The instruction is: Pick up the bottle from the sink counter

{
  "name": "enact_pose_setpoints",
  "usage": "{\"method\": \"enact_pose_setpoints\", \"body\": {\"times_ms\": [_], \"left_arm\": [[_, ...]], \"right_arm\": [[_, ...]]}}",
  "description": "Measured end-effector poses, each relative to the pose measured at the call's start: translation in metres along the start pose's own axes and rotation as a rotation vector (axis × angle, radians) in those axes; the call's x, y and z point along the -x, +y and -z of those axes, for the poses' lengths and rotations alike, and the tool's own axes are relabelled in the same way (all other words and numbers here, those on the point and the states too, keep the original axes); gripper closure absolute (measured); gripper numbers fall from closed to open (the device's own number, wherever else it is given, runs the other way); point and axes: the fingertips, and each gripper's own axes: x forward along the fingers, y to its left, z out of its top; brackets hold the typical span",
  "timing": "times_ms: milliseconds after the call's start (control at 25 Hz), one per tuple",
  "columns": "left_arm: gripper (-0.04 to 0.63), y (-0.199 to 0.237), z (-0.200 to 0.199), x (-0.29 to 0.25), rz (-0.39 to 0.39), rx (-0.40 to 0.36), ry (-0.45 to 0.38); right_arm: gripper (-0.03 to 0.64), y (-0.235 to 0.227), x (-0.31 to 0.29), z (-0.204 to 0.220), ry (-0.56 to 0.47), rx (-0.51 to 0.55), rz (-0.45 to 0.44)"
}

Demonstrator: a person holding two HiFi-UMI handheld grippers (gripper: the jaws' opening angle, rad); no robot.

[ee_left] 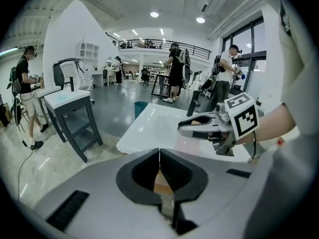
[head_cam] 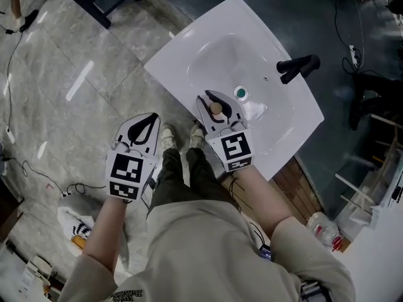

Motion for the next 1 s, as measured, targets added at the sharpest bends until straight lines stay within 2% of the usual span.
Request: {"method": "enact_pose_setpoints", "body": {"times_ms": [120, 360, 760, 1000], "left_arm": [[0.588, 0.000, -0.010, 0.002, -0.012, -0.014, -0.009], [0.588, -0.003, -0.046, 0.009, -0.037, -0.053, -0.047], [0.588, -0.011, -0.115, 0.050, -0.060, -0.107, -0.163], [0.588, -0.026, -0.159, 0.088, -0.084, -0.189, -0.245]], "right_arm": [[0.552, -0.007, 0.007, -0.014, -0.022, -0.024, 0.006], [0.552, -0.017, 0.029, -0.058, -0.031, 0.059, 0.017], [0.552, -0.031, 0.088, -0.136, -0.092, 0.068, 0.044], [0.552, -0.034, 0.132, -0.177, -0.135, 0.081, 0.081]]}}
